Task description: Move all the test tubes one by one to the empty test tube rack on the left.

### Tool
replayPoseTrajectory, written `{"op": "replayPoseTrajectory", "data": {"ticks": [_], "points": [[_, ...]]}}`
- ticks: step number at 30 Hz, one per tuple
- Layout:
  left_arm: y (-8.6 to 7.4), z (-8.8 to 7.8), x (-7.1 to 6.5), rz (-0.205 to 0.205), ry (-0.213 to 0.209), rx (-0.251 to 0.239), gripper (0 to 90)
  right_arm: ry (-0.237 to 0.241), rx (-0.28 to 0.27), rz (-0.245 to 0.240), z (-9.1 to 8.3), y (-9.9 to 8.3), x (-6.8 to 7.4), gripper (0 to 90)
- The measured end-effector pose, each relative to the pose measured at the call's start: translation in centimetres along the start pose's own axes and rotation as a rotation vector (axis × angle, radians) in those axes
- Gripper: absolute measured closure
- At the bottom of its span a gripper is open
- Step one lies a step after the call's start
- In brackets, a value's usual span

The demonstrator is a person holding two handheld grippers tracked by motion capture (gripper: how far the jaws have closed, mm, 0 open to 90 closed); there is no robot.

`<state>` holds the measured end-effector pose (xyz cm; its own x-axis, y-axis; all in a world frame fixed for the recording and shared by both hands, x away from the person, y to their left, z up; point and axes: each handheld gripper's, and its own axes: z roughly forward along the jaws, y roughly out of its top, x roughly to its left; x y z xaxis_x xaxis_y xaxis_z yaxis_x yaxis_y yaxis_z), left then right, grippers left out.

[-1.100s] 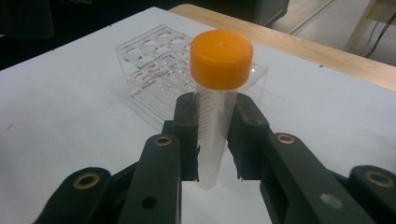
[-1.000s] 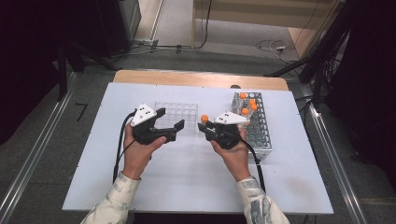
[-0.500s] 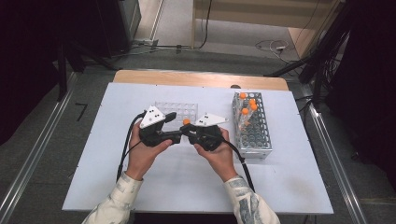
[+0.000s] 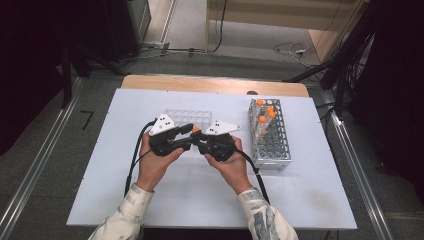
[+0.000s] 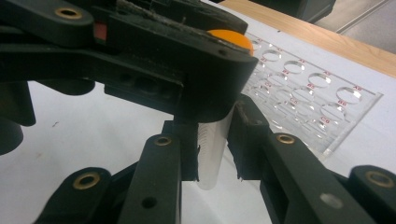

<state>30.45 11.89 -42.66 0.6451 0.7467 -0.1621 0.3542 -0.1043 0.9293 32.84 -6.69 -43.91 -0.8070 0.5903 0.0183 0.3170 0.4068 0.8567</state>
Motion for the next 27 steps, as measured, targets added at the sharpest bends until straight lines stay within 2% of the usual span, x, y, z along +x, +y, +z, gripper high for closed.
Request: {"op": "replayPoseTrajectory", "data": {"ticks": [13, 23, 27], "points": [[-0.08, 0.04, 0.14, 0.004, -0.007, 0.012, 70.0, 0.004, 0.003, -0.006, 0.22, 0.26, 0.30, 72.0], [-0.04, 0.03, 0.23, -0.004, 0.004, 0.010, 70.7, 0.007, 0.000, 0.006, 0.26, 0.23, 0.28, 71.7], [0.00, -0.01, 0.30, -0.006, 0.014, 0.007, 70.7, 0.007, -0.005, 0.015, 0.17, 0.25, 0.15, 67.7]]}}
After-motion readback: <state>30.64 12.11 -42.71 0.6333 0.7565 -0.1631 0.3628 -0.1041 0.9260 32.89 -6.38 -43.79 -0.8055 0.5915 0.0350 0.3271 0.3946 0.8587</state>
